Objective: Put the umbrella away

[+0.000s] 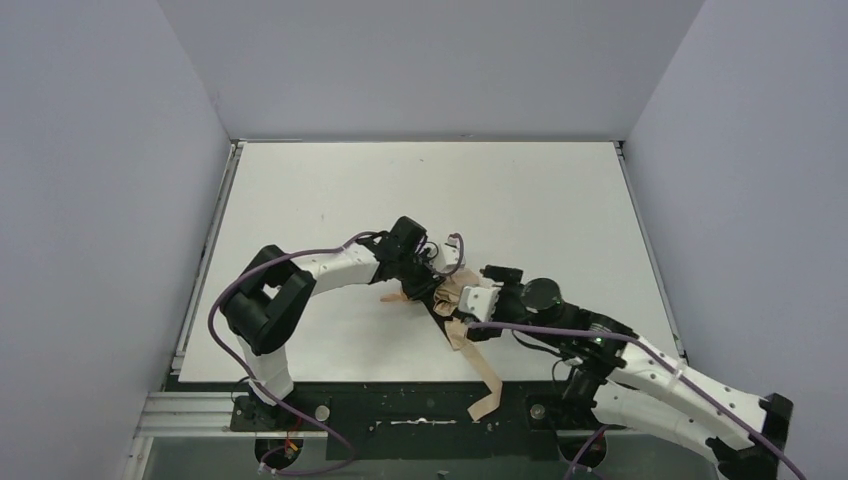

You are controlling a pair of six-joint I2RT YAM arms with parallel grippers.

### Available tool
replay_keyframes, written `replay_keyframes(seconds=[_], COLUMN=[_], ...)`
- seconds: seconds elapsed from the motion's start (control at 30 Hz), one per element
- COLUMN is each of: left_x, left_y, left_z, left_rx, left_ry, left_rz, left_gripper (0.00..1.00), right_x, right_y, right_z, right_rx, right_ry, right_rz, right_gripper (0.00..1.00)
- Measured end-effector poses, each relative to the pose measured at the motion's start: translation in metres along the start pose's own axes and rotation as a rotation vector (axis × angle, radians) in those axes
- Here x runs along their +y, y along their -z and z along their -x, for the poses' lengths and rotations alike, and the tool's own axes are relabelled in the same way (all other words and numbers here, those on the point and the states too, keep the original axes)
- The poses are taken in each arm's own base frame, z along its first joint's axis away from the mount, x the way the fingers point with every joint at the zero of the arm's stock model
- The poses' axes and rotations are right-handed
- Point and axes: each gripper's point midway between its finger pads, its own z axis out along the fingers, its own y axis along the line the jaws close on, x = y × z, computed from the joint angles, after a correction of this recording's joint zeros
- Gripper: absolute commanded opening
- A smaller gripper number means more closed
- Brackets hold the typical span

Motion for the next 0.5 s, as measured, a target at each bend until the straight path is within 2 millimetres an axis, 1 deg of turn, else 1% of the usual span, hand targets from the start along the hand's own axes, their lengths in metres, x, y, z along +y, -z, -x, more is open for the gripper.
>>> replay_keyframes(seconds=[0.13,0.2,0.23,0.27,0.37,0.43,0.5], left_x=[0.0,-0.001,0.0,-0.001,-0.001,-0.003,-0.004], left_y=[0.0,0.0,-0.001,-0.001,-0.003,-0.004,-0.005], left_z=[0.001,0.002,0.003,0.004,0.007,0.008,0.011], left_rx=[0.018,0.03,0.034,0.036,0.038,0.037,0.035], left_ry=[-0.047,-0.074,-0.089,-0.105,-0.159,-0.208,-0.266], left_rz=[0.061,0.092,0.108,0.125,0.18,0.227,0.284], left_gripper=[0.0,0.0,0.0,0.0,0.0,0.0,0.0], right_x=[-0.036,-0.056,-0.067,-0.077,-0.103,-0.117,-0.13], right_y=[0.047,0.071,0.079,0.086,0.098,0.1,0.099], right_z=[0.05,0.067,0.072,0.076,0.079,0.077,0.069], right_rx=[-0.204,-0.273,-0.287,-0.293,-0.262,-0.229,-0.18], right_ry=[-0.209,-0.319,-0.372,-0.425,-0.555,-0.608,-0.662], right_rz=[-0.13,-0.202,-0.237,-0.27,-0.368,-0.416,-0.46], right_gripper=[0.73,0.73,0.73,0.74,0.8,0.84,0.86])
